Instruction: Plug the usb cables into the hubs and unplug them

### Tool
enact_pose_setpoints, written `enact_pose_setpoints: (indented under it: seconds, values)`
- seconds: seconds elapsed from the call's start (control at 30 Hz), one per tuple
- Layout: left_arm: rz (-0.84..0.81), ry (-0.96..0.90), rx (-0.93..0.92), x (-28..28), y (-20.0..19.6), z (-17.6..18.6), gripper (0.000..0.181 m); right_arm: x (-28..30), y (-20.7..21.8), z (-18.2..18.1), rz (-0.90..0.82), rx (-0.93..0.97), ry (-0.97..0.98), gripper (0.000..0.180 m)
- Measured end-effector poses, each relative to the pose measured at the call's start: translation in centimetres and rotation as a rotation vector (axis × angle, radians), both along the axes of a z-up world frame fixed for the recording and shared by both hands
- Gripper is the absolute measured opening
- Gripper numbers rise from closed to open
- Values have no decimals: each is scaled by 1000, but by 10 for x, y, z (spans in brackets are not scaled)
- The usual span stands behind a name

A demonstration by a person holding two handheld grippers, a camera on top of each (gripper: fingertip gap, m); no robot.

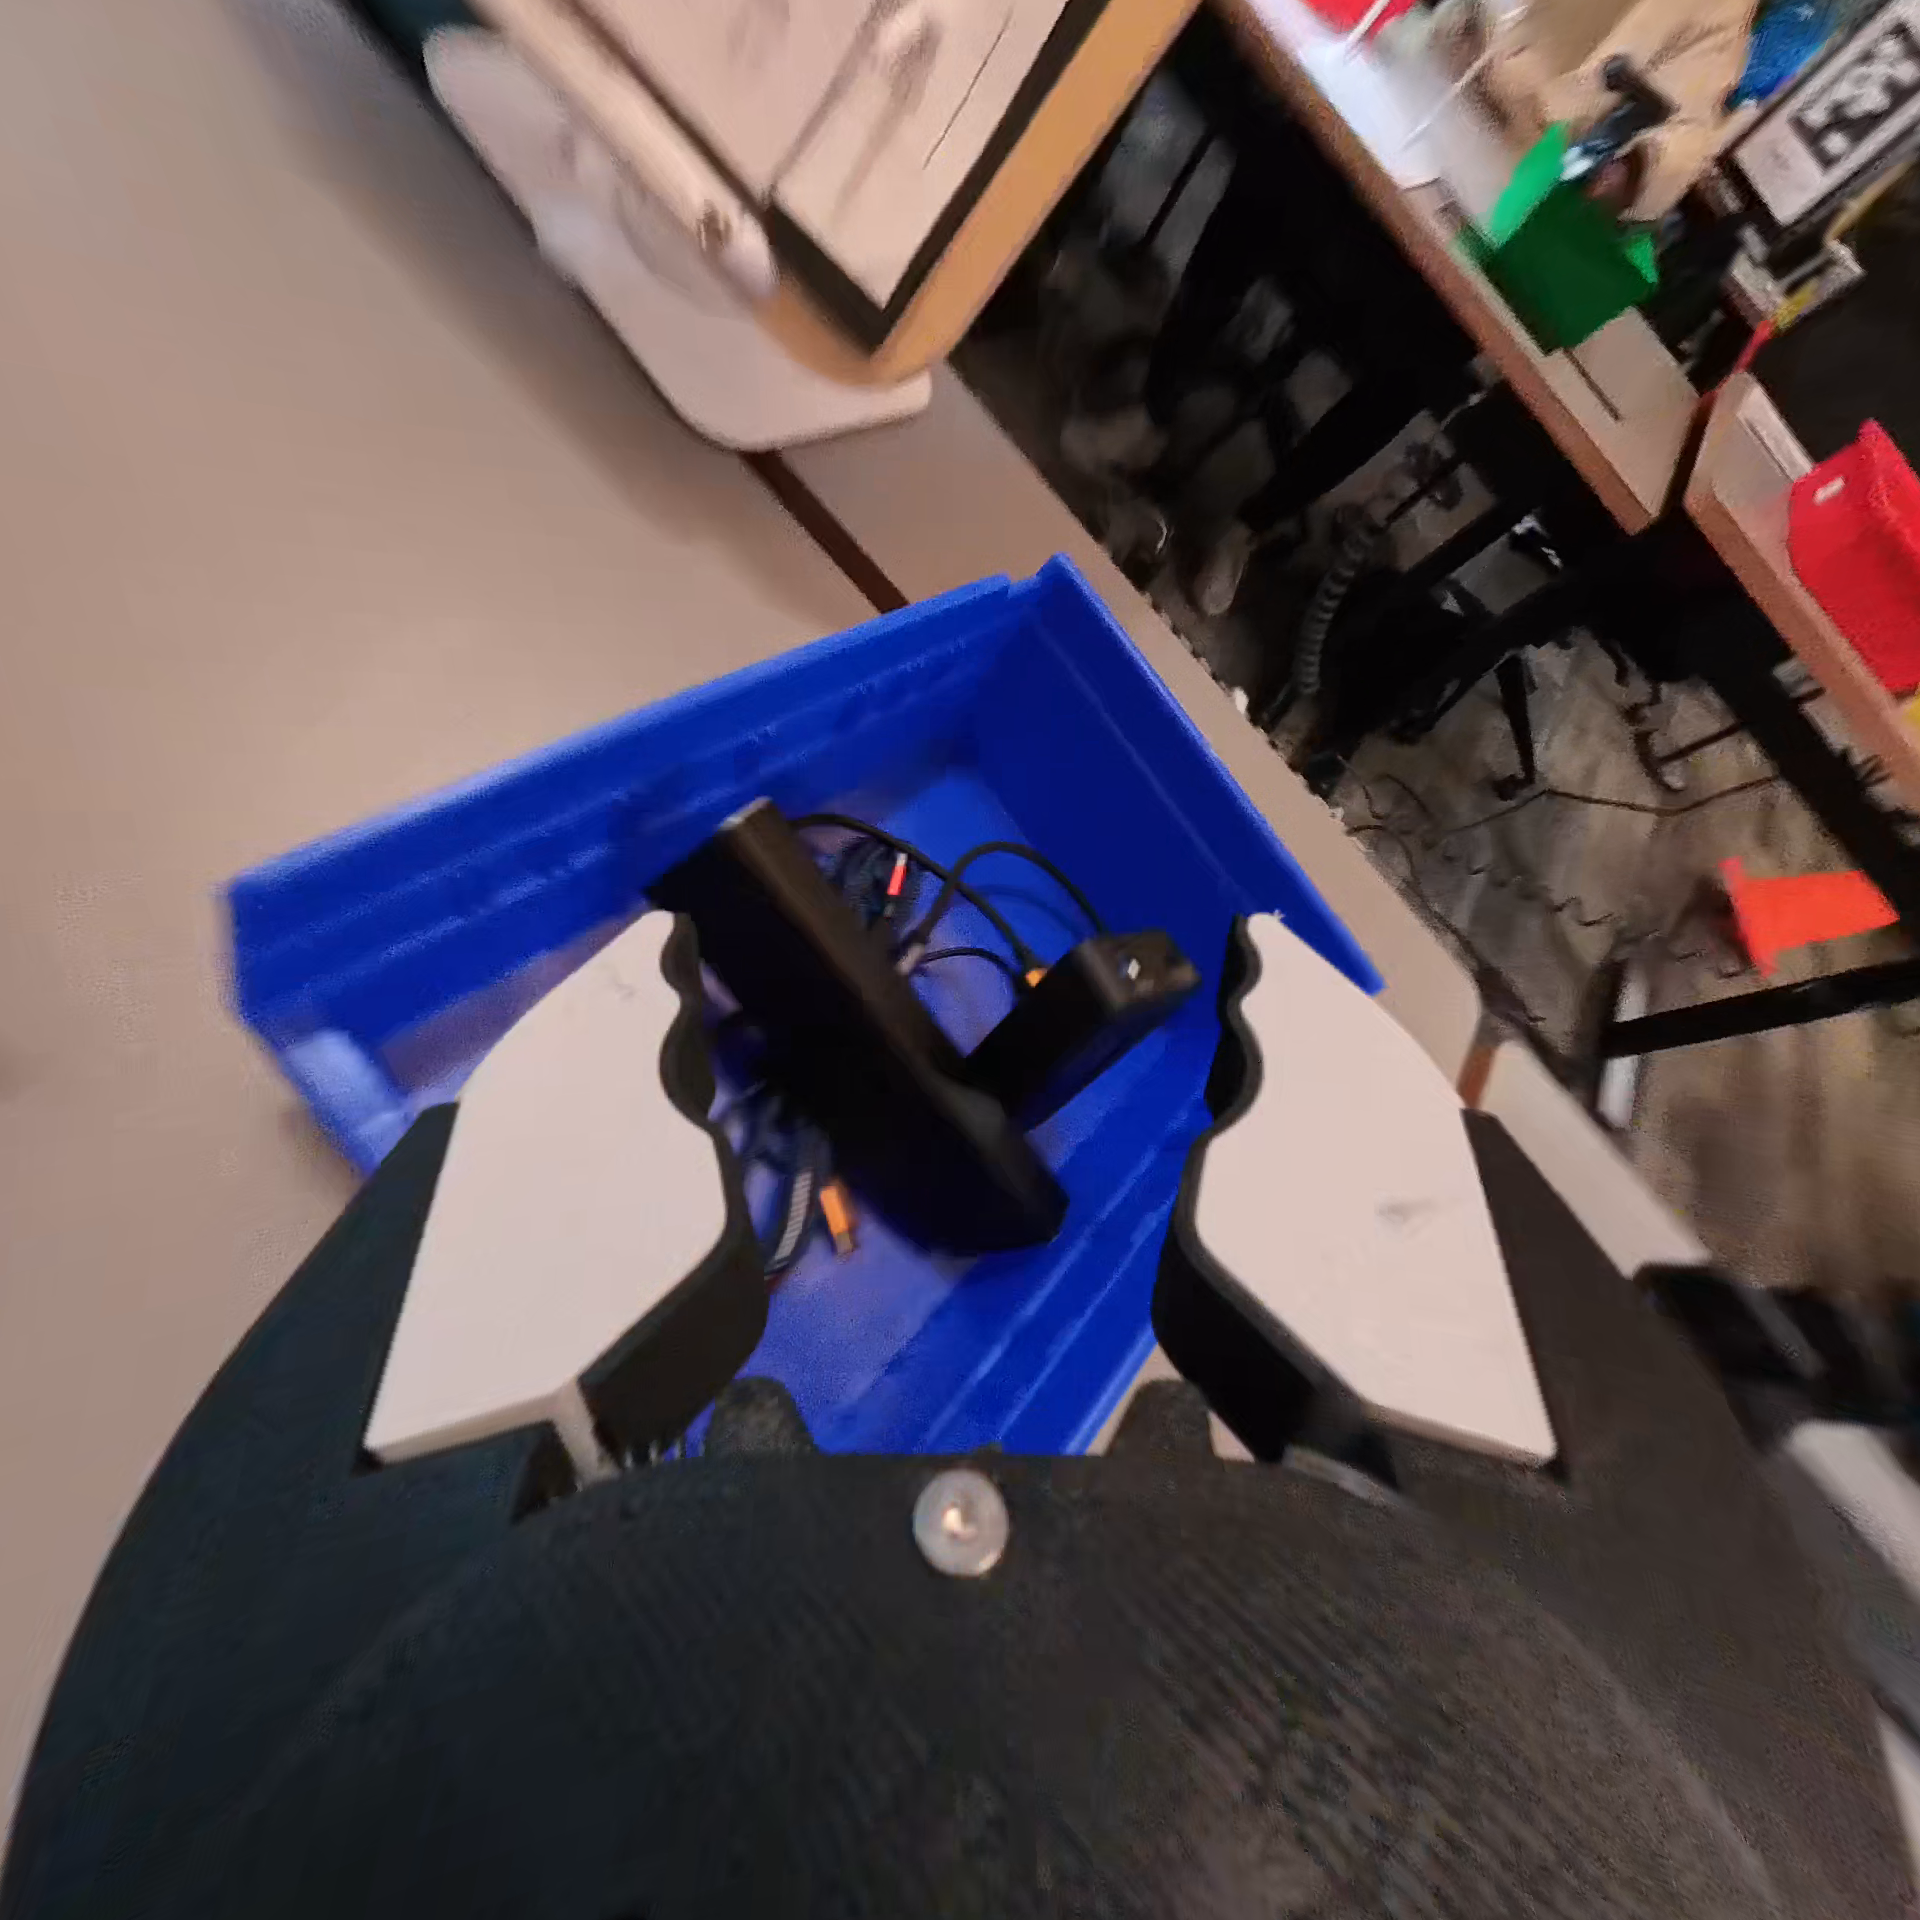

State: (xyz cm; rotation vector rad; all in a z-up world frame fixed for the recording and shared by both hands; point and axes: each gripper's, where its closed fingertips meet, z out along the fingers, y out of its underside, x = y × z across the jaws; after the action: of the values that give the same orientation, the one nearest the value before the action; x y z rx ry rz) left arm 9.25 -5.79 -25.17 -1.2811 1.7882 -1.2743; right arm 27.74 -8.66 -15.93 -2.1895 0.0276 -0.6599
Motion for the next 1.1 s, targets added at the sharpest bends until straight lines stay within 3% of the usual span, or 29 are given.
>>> enact_pose_setpoints:
  seconds: [0.2,0.4,0.53,0.63,0.67,0.83,1.1]
  values:
    - [156,18,29,60,-3,-3,70,-68,-72,3,-108,273,64,91]
    - [402,103,54,111,21,-9,70,-90,-84,-29,-152,306,69,91]
    - [426,174,206,131,28,-14,52,-83,-89,-21,-200,281,12,95]
    - [463,164,272,132,48,-14,19,-94,-83,-15,-149,322,39,96]
    - [485,154,259,127,58,-13,11,-98,-81,-12,-134,332,44,96]
    - [439,147,271,68,91,-13,9,-121,-68,10,-54,401,25,96]
    - [420,122,214,-129,149,-12,8,-192,8,11,168,442,177,102]
